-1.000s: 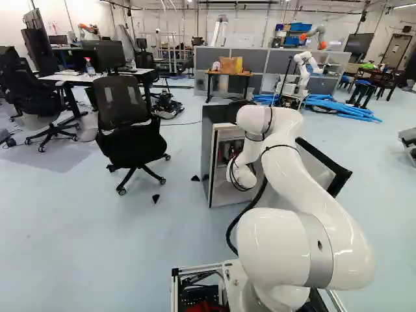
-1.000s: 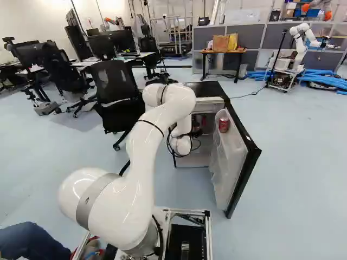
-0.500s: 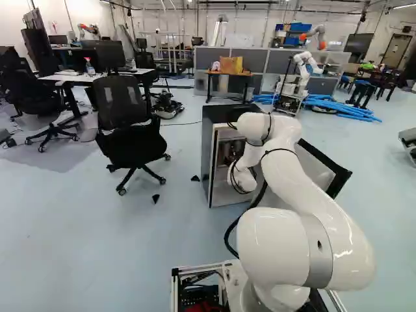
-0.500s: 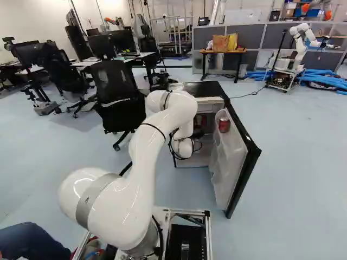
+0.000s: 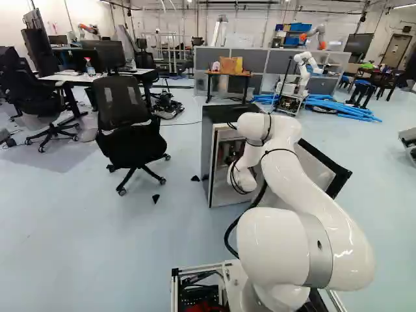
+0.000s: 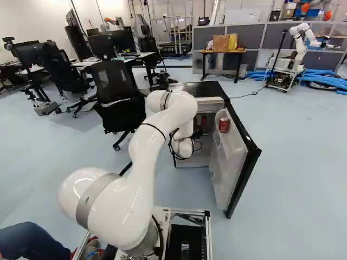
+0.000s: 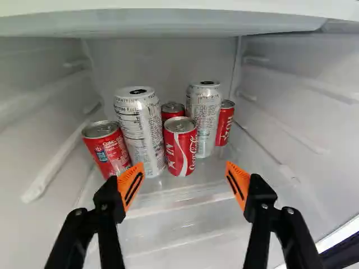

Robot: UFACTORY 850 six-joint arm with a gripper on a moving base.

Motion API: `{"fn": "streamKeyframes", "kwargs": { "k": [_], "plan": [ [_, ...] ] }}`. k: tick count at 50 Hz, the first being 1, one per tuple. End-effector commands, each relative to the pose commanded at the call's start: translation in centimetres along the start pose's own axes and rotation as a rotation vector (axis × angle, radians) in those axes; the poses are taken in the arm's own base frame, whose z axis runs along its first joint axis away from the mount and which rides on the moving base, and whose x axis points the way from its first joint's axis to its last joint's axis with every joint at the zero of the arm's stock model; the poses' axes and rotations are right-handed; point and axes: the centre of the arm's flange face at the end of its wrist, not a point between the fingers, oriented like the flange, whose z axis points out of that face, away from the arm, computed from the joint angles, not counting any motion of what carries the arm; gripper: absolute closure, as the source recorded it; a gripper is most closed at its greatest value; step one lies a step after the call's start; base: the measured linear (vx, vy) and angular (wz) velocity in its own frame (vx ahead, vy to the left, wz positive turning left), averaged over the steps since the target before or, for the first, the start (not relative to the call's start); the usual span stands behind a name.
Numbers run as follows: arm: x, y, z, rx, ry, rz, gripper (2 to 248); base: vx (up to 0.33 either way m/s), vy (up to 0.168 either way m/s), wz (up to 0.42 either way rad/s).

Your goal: Grab a drink from the fridge

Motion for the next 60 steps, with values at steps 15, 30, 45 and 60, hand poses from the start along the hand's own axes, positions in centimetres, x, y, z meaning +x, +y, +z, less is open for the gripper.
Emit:
{"fn": "streamKeyframes", "kwargs": {
  "k": [15,30,45,60],
  "plan": [
    [0.0,0.0,0.0,0.0,0.0,0.0,53,0.0,0.0,0.0],
    [0.0,0.0,0.0,0.0,0.0,0.0,82,0.0,0.0,0.0],
    [0.0,0.0,0.0,0.0,0.0,0.0,81,0.0,0.0,0.0],
    [0.0,0.0,0.0,0.0,0.0,0.0,89,0.0,0.0,0.0]
  ]
}}
